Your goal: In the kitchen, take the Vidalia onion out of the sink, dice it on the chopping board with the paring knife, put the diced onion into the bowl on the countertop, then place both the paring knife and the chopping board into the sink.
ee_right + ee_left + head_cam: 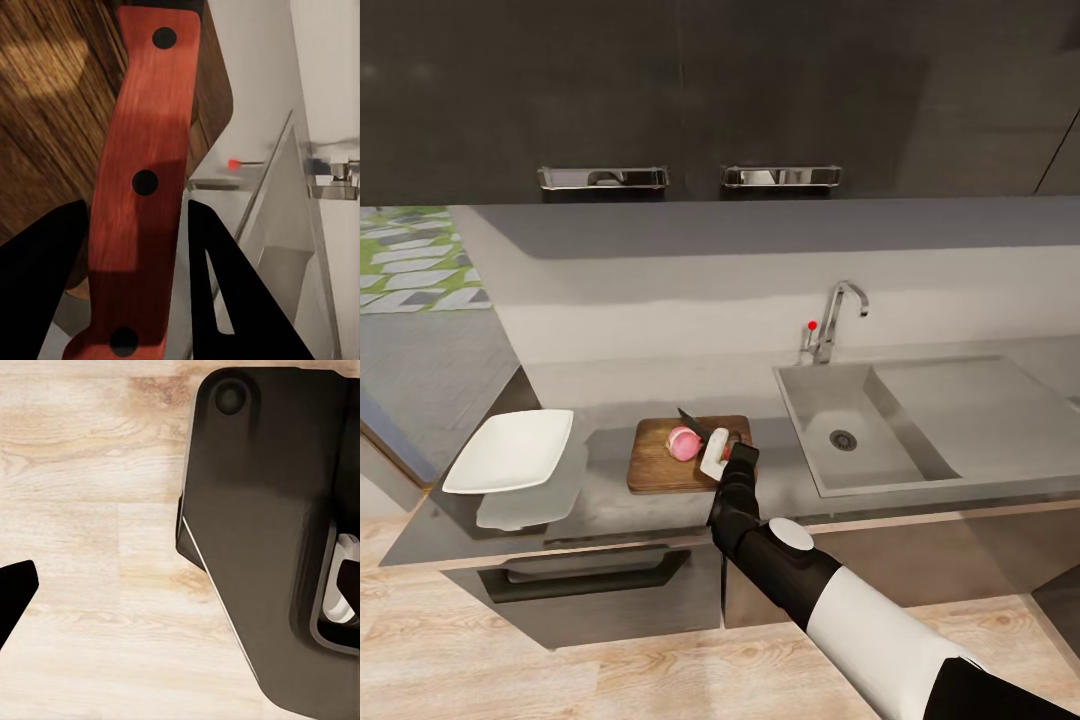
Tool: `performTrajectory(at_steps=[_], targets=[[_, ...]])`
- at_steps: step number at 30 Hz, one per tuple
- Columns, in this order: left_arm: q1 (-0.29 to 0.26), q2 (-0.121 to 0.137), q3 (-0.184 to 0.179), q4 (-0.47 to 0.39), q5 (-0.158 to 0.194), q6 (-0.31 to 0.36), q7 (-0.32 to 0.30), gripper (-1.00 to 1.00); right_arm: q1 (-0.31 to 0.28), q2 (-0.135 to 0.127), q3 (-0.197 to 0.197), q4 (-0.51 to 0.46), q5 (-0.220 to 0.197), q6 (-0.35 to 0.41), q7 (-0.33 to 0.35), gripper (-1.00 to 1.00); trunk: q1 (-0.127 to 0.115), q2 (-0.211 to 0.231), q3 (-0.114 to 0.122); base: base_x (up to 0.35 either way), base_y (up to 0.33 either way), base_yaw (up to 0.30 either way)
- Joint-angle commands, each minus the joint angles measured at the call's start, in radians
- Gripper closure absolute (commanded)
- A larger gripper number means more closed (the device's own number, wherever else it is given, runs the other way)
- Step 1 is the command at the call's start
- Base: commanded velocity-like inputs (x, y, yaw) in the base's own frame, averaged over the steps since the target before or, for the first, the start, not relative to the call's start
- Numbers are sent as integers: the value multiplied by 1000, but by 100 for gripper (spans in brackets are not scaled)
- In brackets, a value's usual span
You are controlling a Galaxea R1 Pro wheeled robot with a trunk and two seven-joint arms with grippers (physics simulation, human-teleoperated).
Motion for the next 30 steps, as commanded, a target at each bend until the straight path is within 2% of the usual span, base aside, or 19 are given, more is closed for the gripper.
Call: performTrajectory(at_steps=[1, 30], targets=[[1, 0, -2, -2, 6, -1, 1, -100, -1, 0, 3, 0, 0, 5, -2, 100, 1, -2, -2, 0, 0, 0], [1, 0, -2, -2, 6, -1, 1, -100, -1, 0, 3, -2, 1, 5, -7, 100, 1, -2, -2, 0, 0, 0]])
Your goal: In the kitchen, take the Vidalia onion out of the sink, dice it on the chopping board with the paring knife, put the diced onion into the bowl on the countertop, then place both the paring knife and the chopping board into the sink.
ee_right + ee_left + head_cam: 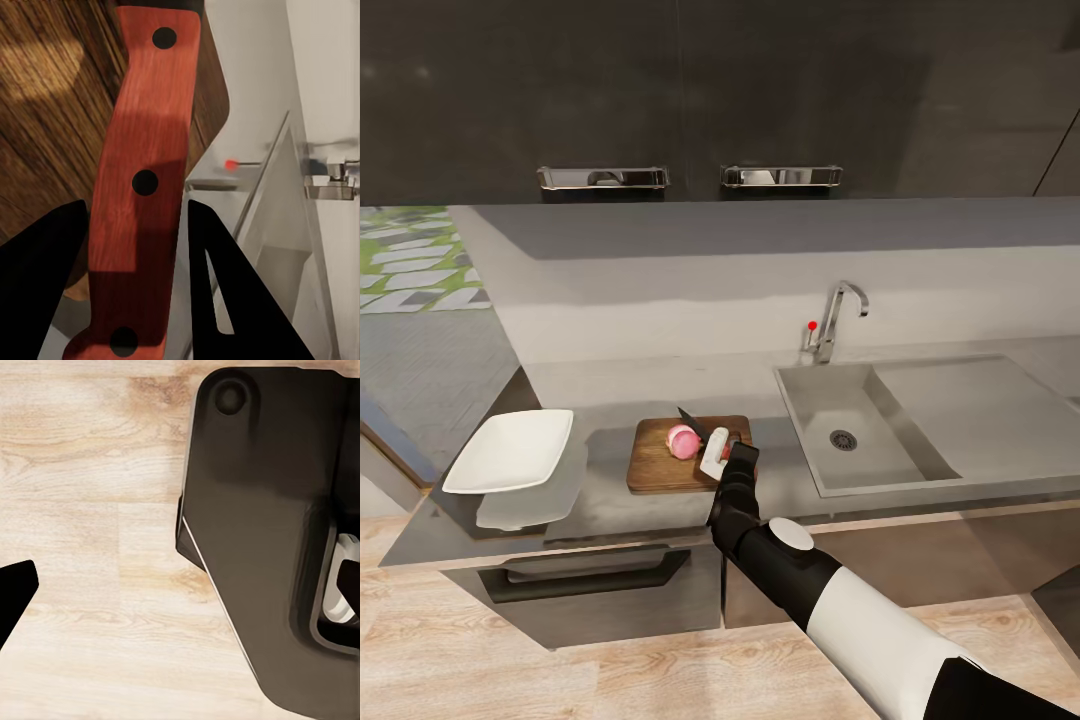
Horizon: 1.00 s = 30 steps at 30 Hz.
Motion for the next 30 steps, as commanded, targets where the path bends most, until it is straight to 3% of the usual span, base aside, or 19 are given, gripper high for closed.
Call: performTrajectory(at_steps=[1, 30], targets=[[1, 0, -2, -2, 6, -1, 1, -100, -1, 0, 3, 0, -1, 5, -3, 100, 1, -2, -2, 0, 0, 0], [1, 0, -2, -2, 6, -1, 1, -100, -2, 0, 2, -14, 1, 7, -6, 100, 1, -2, -2, 0, 0, 0]])
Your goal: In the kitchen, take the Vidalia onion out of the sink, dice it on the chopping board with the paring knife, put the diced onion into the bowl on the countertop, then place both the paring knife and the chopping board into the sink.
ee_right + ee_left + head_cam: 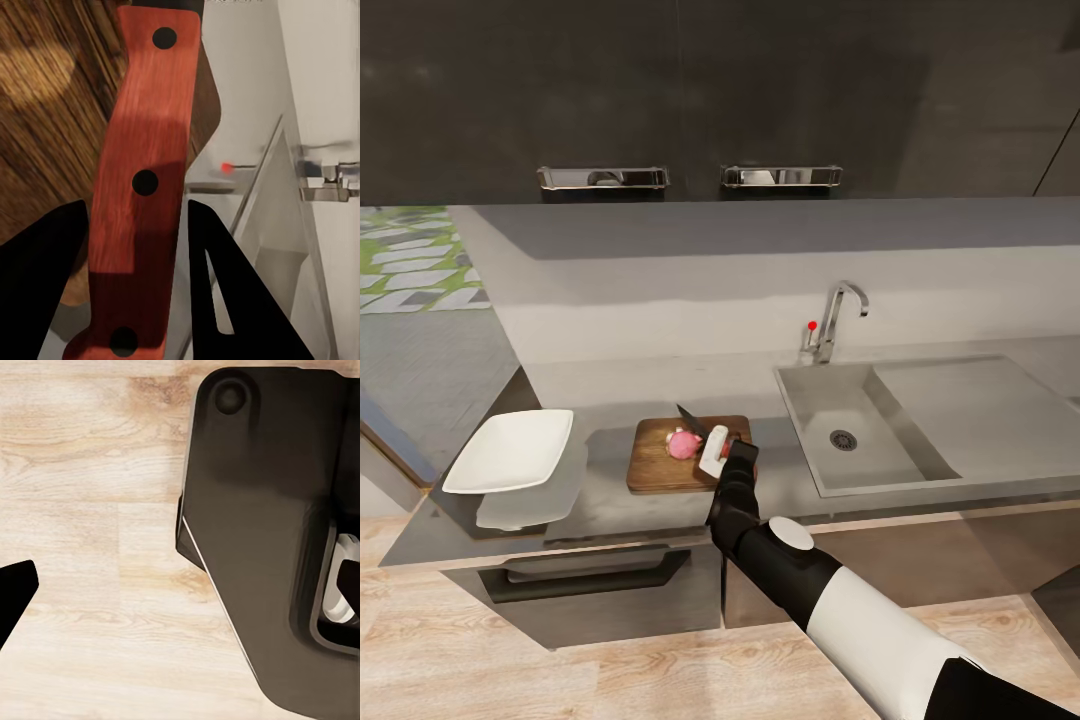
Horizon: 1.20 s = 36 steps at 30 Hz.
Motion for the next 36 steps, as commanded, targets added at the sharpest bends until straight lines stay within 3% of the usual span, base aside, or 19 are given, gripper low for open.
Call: performTrajectory(at_steps=[1, 8, 16, 22, 36], targets=[[1, 0, -2, -2, 6, -1, 1, -100, -2, 0, 3, -1, -1, 6, -3, 100, 1, -2, -2, 0, 0, 0], [1, 0, -2, -2, 6, -1, 1, -100, -2, 0, 3, -15, 0, 6, -4, 100, 1, -2, -2, 0, 0, 0], [1, 0, -2, -2, 6, -1, 1, -100, -1, 0, -20, -200, 2, 16, -11, 100, 1, -2, -2, -27, 0, 0], [1, 0, -2, -2, 6, -2, 1, -100, -1, 0, -17, -208, 0, 16, -9, 100, 1, -2, -2, -217, 0, 0], [1, 0, -2, -2, 6, -1, 1, -100, -1, 0, -15, -193, -5, 18, -2, 100, 1, -2, -2, -7, 0, 0]])
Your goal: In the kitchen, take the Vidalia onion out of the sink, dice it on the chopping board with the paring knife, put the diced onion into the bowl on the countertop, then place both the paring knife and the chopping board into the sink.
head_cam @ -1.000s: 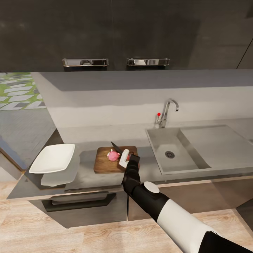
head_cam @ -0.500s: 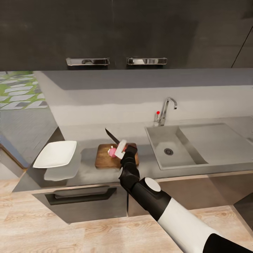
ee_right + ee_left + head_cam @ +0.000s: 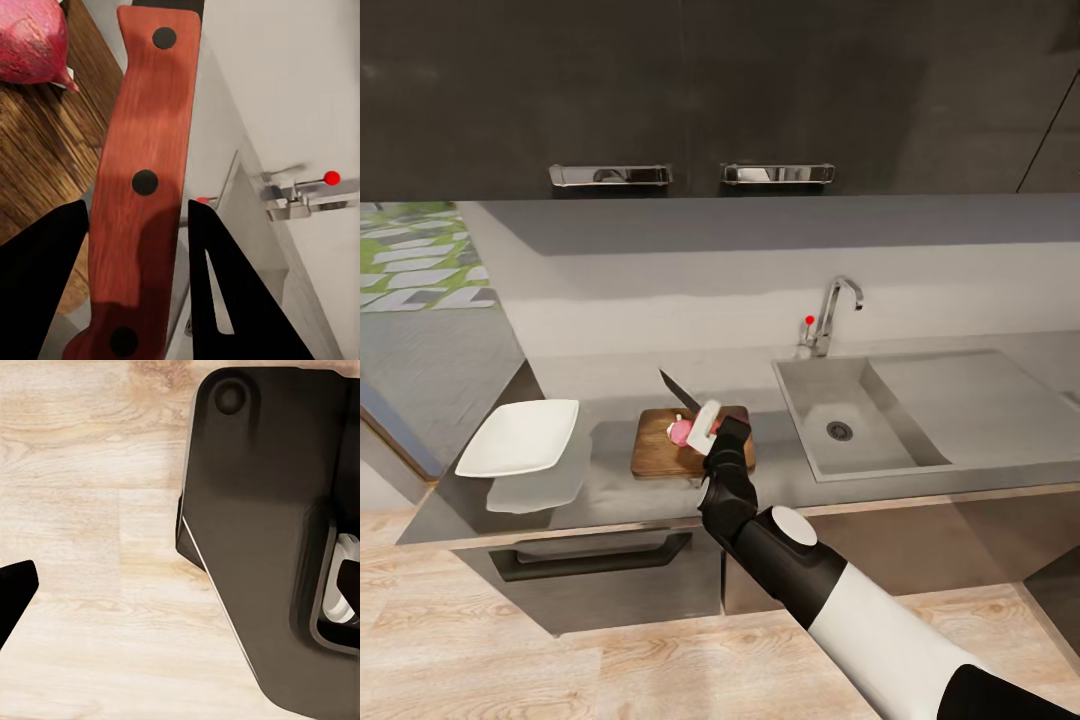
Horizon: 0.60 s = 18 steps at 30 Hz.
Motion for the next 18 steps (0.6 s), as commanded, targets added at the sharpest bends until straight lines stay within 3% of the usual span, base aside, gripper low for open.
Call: performTrajectory(at_steps=[1, 7, 18], targets=[[1, 0, -2, -2, 6, -1, 1, -100, -1, 0, 3, 0, 0, 6, -2, 100, 1, -2, -2, 0, 0, 0], [1, 0, -2, -2, 6, -1, 1, -100, 1, 0, 8, 89, 1, 3, 3, 100, 1, -2, -2, 0, 0, 0], [1, 0, -2, 3, 6, -1, 1, -100, 0, 0, 9, 137, 0, -3, 6, 100, 1, -2, -2, 0, 0, 0]])
